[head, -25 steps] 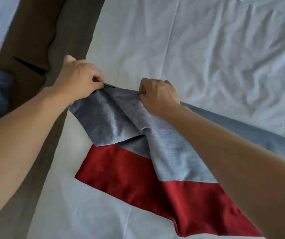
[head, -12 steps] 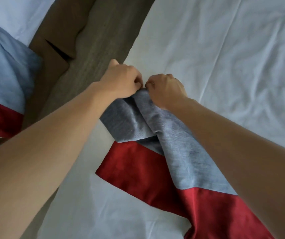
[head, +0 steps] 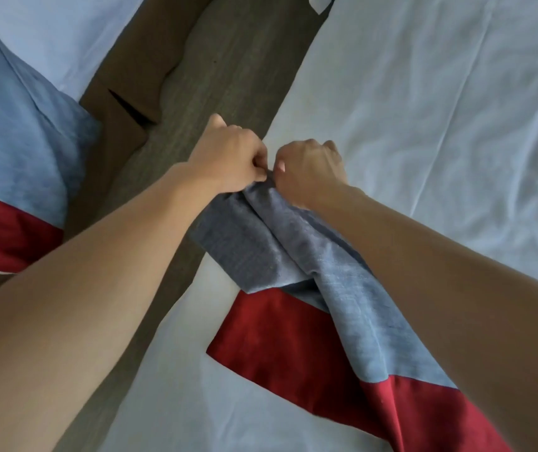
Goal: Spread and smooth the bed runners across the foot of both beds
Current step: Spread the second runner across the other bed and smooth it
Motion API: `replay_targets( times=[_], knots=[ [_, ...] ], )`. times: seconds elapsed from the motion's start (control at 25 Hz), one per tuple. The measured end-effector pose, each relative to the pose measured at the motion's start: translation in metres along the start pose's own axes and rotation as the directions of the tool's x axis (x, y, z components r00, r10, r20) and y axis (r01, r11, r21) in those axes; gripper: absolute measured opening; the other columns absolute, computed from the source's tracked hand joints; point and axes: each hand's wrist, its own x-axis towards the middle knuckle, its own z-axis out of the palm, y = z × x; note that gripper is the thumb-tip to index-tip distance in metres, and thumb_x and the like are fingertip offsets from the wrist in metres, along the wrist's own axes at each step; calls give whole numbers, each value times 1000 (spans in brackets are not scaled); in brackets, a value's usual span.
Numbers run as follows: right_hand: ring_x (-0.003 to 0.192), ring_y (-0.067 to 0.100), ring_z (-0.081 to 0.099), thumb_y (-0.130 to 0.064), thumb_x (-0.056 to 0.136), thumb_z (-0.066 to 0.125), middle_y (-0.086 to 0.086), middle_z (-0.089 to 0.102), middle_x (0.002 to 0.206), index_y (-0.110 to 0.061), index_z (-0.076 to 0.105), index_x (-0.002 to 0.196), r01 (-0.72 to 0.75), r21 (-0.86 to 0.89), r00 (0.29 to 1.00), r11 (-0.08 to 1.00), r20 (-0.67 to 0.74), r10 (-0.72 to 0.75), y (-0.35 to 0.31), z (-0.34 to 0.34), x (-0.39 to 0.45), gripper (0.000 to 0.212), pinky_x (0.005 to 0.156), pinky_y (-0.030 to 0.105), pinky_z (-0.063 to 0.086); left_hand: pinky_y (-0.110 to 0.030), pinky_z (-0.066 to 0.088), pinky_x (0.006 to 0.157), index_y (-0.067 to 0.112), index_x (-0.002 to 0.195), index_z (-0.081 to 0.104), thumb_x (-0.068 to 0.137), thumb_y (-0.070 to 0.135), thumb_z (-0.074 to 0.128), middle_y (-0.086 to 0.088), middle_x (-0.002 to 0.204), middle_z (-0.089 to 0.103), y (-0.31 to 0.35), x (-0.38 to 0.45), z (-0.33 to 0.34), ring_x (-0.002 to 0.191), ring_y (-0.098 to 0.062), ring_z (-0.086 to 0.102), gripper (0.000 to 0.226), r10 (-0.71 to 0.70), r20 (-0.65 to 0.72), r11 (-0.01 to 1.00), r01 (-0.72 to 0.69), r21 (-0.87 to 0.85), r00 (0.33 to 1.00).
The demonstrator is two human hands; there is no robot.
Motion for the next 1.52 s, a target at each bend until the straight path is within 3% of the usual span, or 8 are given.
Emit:
replay_targets(
  times=[0.32,0.52,0.68,0.84,0.96,1.12,1.32,1.52],
  knots=[
    [103,28,56,-19,88,53,4,60,106,-20,65,108,175,-52,984,983,-34,-177,-36,25,6,23,92,39,34,-39,27,88,30,94,68,84,41,64,9,95,66,-27,-64,22,98,-18,57,16,-347,-150,924,311,-221,926],
    [131,27,42,-35,90,53,-3,57,130,-30,65,116,764,-169,644,622,244,-725,-97,24,-20,29,110,49,29,-41,45,83,24,57,51,81,48,58,2,64,61,4,-178,32,77,-26,65,35,-518,125,714,508,-481,846],
    [137,14,33,-35,88,55,-19,60,119,-39,67,100,878,-196,449,436,654,-609,-110,32,-34,17,118,60,9,-39,35,84,17,63,54,77,55,61,4,61,58,32,-210,49,75,-17,62,41,-439,342,658,556,-507,831],
    [123,18,45,-36,84,58,-13,61,108,-35,67,96,876,-353,482,328,643,-595,-114,27,-20,15,119,60,7,-37,33,84,16,76,61,81,38,64,4,71,60,34,-204,59,85,-24,62,23,-462,264,701,531,-476,846],
    [122,27,47,-27,86,53,0,62,114,-26,69,109,753,-546,634,366,456,-624,-107,19,6,28,119,57,5,-38,35,90,20,88,68,83,38,64,1,94,71,-7,-214,65,98,-26,65,19,-556,175,748,581,-320,813],
    [130,34,41,-25,88,57,11,58,124,-18,67,117,498,-676,856,544,279,-436,-96,5,43,32,119,61,8,-41,33,99,27,82,62,86,39,66,1,103,70,-84,-265,72,100,-24,62,14,-691,393,623,776,-102,606],
    [138,28,37,-16,77,60,5,51,143,-27,53,138,695,-351,716,628,416,-561,-128,33,30,63,119,52,16,-46,28,108,33,123,61,87,52,57,3,133,62,-69,-244,95,125,-23,54,41,-612,465,519,768,-375,640],
    [127,28,45,-27,89,53,4,59,129,-24,62,124,667,-346,710,660,562,-424,-133,69,6,36,118,55,18,-44,39,105,22,126,63,93,54,44,-5,131,62,-30,-206,129,119,-27,57,50,-556,599,275,808,-521,576]
  ],
)
